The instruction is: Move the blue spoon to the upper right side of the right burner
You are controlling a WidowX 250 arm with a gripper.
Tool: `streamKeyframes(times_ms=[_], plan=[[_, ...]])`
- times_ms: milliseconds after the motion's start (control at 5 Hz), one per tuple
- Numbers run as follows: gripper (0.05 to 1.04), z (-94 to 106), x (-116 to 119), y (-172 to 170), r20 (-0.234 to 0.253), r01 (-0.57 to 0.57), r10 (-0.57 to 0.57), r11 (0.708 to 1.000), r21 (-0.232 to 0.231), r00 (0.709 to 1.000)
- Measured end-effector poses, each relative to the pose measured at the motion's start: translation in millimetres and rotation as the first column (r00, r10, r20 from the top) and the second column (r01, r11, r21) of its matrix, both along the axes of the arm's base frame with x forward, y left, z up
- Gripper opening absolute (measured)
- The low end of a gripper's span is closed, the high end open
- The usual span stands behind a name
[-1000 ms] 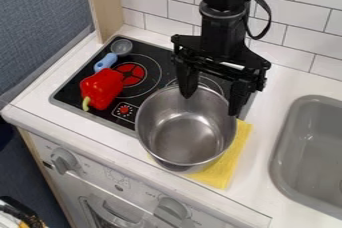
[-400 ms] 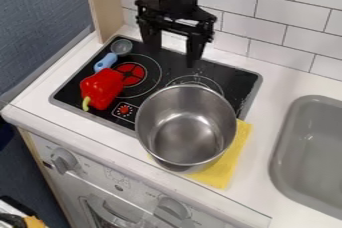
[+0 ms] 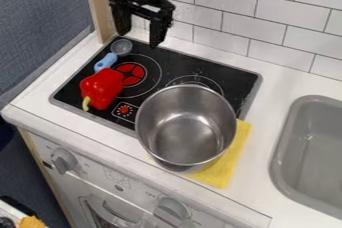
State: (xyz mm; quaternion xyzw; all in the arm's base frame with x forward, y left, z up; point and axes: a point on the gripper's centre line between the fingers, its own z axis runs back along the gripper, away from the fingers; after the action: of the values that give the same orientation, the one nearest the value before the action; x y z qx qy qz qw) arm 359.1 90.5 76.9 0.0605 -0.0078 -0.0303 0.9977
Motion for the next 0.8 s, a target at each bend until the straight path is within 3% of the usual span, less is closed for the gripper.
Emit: streamKeyframes(times_ms=[400, 800], plan=[[1.001, -21.6, -5, 36, 0.016, -0.011, 0.01, 0.999, 0.049, 1.0], [1.001, -33.6, -22, 71, 0.048, -0.138, 0.139, 0.99, -0.031, 0.989]])
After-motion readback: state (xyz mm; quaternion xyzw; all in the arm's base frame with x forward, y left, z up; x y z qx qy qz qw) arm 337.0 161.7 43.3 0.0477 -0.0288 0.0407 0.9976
